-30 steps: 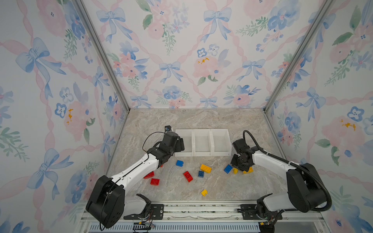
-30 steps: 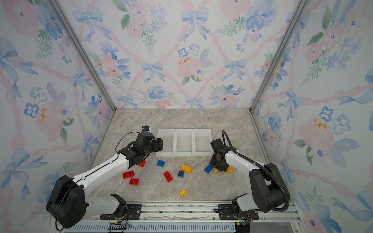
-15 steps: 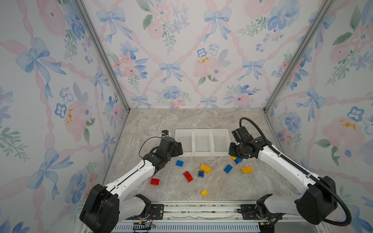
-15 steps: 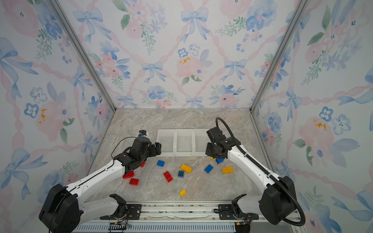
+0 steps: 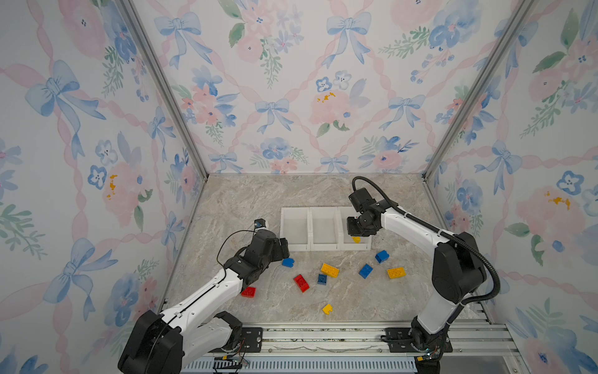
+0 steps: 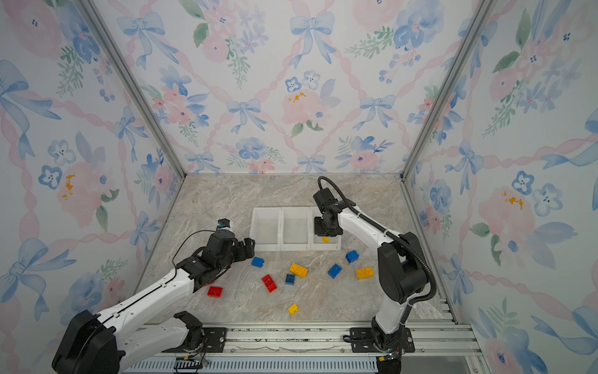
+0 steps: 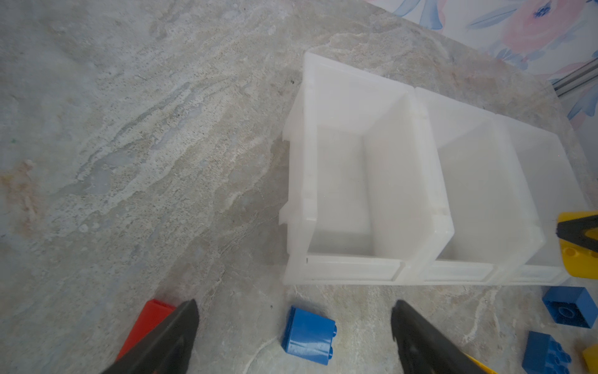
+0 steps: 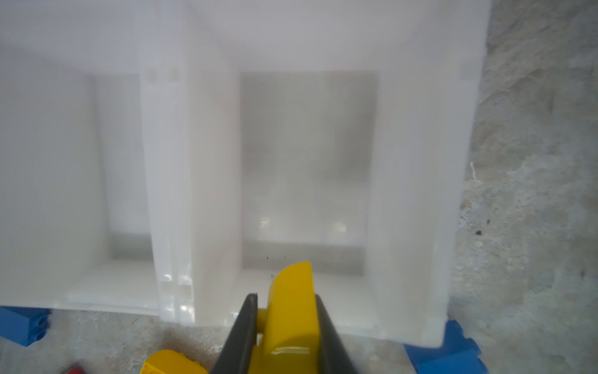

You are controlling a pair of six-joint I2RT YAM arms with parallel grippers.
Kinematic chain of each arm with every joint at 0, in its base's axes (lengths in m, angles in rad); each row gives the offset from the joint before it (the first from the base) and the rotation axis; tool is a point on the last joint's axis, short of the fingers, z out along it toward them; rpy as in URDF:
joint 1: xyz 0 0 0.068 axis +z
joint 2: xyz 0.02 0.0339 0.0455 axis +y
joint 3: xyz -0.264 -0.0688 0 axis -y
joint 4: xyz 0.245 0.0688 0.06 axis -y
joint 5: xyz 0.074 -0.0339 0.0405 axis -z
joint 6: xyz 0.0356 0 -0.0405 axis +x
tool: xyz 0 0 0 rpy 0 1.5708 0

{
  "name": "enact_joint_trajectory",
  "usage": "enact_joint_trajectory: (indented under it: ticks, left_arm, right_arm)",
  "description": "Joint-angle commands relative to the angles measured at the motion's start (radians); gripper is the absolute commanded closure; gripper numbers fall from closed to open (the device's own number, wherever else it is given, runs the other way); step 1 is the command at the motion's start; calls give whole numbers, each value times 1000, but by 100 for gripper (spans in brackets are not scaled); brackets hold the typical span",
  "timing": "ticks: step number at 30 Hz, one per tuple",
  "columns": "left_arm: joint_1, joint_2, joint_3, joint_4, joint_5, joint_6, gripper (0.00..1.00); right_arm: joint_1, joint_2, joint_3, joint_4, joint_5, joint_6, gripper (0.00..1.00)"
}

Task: Sort the legos into containers by color
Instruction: Place the lego in the container.

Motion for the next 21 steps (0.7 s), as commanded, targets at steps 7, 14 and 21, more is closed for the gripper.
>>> enact_joint_trajectory:
  ticks: [7,14,21]
  left_arm:
    - [-6,-29,-32,-5,-30,-38,6]
    - [-6,12,-8,-44,-82,-52,7]
    - [31,105,51,-116,-106,22,12]
  right_arm:
    - [-39,50,49,21,-13,-44,59]
    - [-44,56,71,8,-20,-49,44]
    - [-32,-1,64,-29,-42,-50,39]
